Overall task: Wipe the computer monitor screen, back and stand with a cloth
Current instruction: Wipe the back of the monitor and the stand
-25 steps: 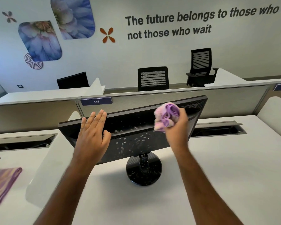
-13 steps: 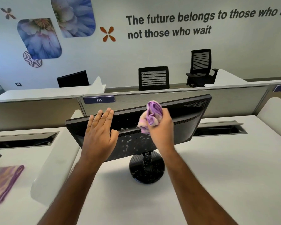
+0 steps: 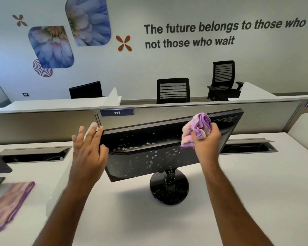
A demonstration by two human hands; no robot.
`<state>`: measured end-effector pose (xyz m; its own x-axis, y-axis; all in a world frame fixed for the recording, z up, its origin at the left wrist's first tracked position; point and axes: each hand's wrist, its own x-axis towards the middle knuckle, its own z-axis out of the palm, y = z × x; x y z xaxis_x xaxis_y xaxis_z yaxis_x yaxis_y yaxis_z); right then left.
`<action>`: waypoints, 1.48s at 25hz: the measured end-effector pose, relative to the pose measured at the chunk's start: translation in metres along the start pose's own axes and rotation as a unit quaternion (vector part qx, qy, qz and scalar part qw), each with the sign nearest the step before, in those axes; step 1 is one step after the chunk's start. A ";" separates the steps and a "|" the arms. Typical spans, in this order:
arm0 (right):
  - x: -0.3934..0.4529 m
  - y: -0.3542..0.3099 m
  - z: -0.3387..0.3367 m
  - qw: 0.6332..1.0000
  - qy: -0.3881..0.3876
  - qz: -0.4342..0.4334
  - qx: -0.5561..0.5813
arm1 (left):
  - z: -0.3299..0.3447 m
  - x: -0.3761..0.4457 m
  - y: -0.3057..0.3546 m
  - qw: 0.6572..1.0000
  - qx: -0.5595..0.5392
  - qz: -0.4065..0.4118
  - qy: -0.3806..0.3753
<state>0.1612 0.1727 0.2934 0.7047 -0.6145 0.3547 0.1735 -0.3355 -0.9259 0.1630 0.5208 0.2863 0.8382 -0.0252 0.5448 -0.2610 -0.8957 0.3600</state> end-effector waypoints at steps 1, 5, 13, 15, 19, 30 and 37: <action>-0.004 -0.003 0.004 1.000 0.003 -0.005 -0.001 | -0.001 0.000 -0.002 1.000 -0.028 -0.007 -0.006; -0.034 -0.018 0.042 0.999 -0.044 -0.024 0.021 | -0.002 -0.002 0.000 0.990 -0.135 -0.050 -0.006; -0.100 -0.051 0.115 0.980 -0.177 -0.023 0.082 | -0.007 -0.006 -0.009 0.973 -0.222 -0.066 -0.021; -0.101 -0.052 0.114 0.977 -0.189 -0.013 0.094 | -0.009 -0.006 -0.015 0.975 -0.217 -0.047 -0.032; -0.071 -0.033 0.078 0.995 -0.082 0.022 0.058 | -0.008 -0.007 -0.026 0.968 -0.246 -0.015 -0.044; -0.085 -0.041 0.099 0.996 -0.075 -0.021 0.034 | 0.002 -0.011 -0.031 0.919 -0.386 -0.071 -0.034; -0.159 -0.075 0.172 0.959 -0.269 -0.026 0.082 | 0.000 -0.009 -0.038 0.908 -0.407 -0.088 -0.053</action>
<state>0.1545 0.4185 0.2843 0.9375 -0.1280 0.3235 0.2929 -0.2114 -0.9325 0.1652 0.5549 0.2677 0.9316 0.0057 0.3635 -0.3489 -0.2666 0.8984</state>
